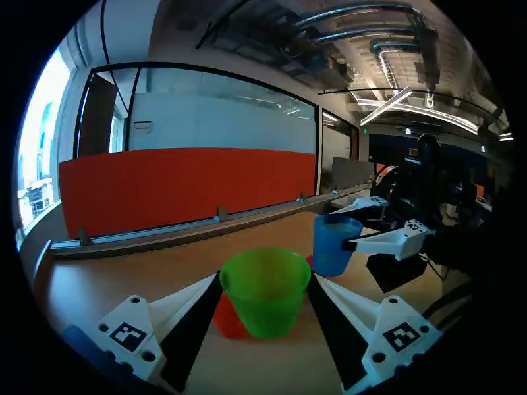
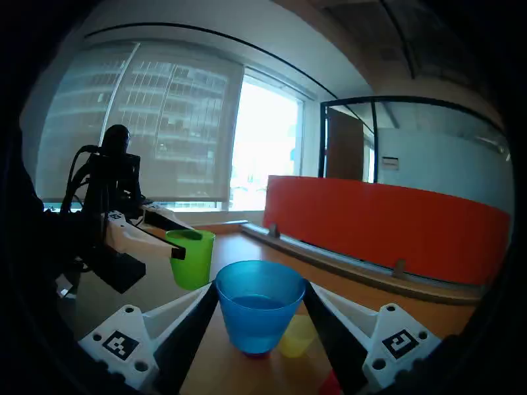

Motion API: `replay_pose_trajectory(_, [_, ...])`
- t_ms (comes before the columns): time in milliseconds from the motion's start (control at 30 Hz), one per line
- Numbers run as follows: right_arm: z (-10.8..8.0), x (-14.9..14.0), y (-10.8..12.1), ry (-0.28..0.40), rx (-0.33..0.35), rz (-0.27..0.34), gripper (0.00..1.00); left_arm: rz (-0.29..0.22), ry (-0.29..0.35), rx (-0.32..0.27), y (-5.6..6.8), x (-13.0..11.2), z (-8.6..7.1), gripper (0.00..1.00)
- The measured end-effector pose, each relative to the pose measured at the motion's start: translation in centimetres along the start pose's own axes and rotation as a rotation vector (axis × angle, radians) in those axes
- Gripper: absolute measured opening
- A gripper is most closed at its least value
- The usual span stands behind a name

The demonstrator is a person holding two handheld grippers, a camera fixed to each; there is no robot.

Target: Pour water

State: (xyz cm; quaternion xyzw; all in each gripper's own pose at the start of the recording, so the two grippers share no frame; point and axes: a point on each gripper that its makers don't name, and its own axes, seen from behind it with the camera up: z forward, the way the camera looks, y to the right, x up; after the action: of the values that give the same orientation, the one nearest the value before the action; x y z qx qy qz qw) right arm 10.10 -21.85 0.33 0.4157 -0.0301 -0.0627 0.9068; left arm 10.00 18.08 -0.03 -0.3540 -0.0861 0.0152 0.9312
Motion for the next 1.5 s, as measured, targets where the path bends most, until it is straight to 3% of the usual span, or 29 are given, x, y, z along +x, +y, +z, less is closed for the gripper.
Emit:
replay_pose_trajectory(700, [0.8, 0.0, -0.2, -0.009, 0.006, 0.002, 0.94, 0.032, -0.001, -0.007, -0.2, -0.5, 0.0, 0.89])
replay_pose_trajectory(1200, [1.2, 0.0, 0.2, -0.016, 0.008, 0.006, 0.93, 0.004, 0.068, -0.005, -0.3, 0.6, 0.3, 0.89])
replay_pose_trajectory(1500, [1.3, 0.1, 0.1, -0.017, 0.013, 0.002, 0.94, 0.016, 0.076, -0.002, -0.3, 1.0, 0.1, 0.89])
